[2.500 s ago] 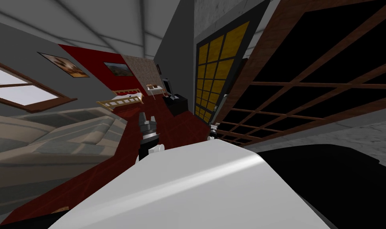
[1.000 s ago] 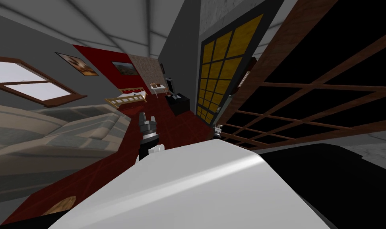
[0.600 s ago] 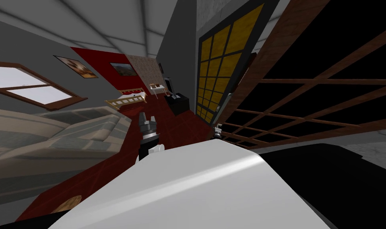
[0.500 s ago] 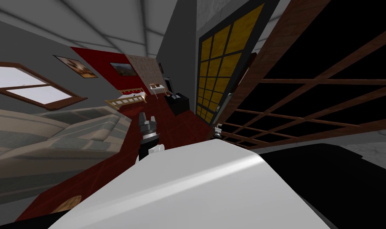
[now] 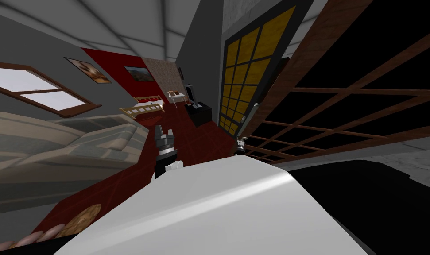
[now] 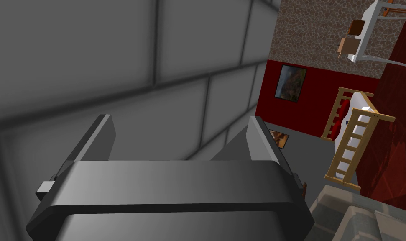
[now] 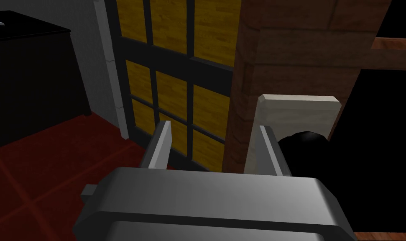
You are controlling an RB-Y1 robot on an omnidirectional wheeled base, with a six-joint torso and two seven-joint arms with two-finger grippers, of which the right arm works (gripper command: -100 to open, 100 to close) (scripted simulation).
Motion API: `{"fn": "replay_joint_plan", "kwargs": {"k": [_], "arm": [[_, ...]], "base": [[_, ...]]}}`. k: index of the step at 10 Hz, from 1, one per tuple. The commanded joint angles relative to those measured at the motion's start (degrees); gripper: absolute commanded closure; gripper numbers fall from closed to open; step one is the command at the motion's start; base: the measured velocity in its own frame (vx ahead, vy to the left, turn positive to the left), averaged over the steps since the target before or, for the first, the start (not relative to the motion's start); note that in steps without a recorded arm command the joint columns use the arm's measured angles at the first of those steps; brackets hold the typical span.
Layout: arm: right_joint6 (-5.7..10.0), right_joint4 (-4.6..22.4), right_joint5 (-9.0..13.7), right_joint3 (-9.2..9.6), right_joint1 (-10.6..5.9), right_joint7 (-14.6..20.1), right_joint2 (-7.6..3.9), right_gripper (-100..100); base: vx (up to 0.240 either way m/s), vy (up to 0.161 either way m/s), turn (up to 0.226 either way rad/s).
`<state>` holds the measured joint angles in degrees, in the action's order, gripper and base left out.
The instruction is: Pull the door open
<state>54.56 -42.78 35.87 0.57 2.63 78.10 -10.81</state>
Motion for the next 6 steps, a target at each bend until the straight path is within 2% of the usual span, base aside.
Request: {"fn": "replay_joint_plan", "kwargs": {"k": [1, 6], "arm": [[-2.1, -0.13, 0.15, -0.39, 0.31, -0.3, -0.47, -100], [-6.2, -1.19, -0.37, 0.14, -0.64, -0.62, -0.8, -100]], "base": [[-0.221, 0.072, -0.024], [-0.172, 0.031, -0.014]]}}
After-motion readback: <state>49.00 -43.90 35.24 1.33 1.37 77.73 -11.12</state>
